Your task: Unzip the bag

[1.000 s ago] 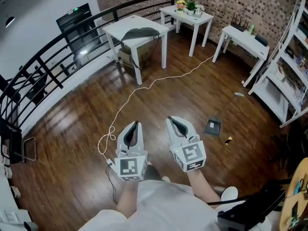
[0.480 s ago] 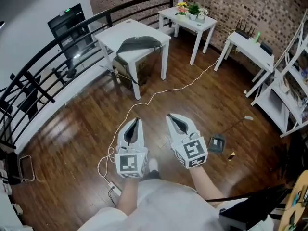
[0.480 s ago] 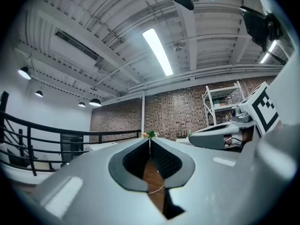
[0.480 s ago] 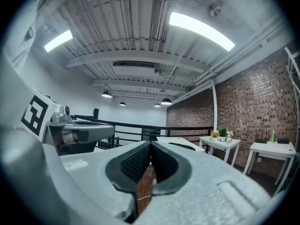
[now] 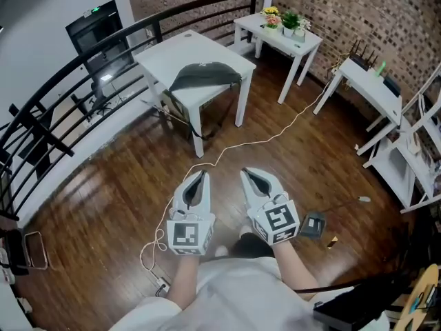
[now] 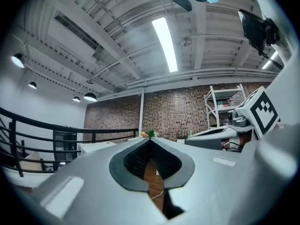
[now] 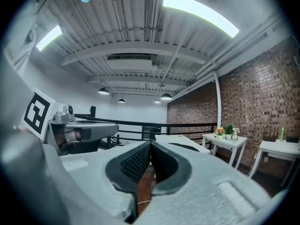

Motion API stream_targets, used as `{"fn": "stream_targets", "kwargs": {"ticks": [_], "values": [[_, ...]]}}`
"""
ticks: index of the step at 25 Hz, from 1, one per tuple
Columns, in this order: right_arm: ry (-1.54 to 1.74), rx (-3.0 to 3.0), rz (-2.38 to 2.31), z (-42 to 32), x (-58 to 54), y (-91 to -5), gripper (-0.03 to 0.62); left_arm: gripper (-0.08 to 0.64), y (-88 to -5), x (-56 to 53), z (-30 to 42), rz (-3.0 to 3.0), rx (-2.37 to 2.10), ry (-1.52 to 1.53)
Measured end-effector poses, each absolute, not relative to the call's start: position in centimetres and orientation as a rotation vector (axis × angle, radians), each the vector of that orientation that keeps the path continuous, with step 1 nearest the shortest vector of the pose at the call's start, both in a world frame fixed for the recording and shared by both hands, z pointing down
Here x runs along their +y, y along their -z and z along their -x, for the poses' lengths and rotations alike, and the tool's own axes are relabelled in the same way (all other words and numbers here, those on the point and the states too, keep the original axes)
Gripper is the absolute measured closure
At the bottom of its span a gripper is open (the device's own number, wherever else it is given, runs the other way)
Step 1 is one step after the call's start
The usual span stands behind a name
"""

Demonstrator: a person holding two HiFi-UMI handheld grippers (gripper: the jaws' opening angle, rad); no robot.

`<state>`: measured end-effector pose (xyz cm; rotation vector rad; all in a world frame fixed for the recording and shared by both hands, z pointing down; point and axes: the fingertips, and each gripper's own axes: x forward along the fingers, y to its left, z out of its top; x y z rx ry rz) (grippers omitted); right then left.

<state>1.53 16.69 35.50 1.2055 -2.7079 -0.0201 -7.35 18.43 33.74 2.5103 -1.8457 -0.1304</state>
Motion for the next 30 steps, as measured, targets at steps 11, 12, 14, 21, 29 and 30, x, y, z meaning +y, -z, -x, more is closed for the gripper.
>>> {"fn": "stream_targets", "kwargs": {"ticks": [11,12,14,21,29,30], "values": [[0.012,-2.795,-1.105,0.2,-3.6,-35.9,0.604,0.541,-34.4,-0.5,7.9,-2.49,-1.92,0.089],[0.014,-2.807,-1.091,0.3,-5.6,-35.6,0.604,0.541,-34.1,-2.5,7.8,-2.49,-1.925,0.092],[0.025,-2.83,-1.058,0.7,-9.5,-34.6,0.604,0.541,-33.2,-6.5,7.8,-2.486,-1.936,0.102],[-0.013,-2.844,-1.027,0.9,-20.7,-34.4,0.604,0.541,-32.8,-17.2,8.9,-2.438,-1.964,0.06],[-0.12,-2.757,-1.101,3.1,-29.7,-38.3,0.604,0.541,-36.2,-26.9,12.0,-2.467,-1.831,-0.067],[-0.134,-2.745,-1.129,2.9,-30.8,-38.6,0.604,0.541,-36.3,-28.1,12.2,-2.479,-1.803,-0.082]]}}
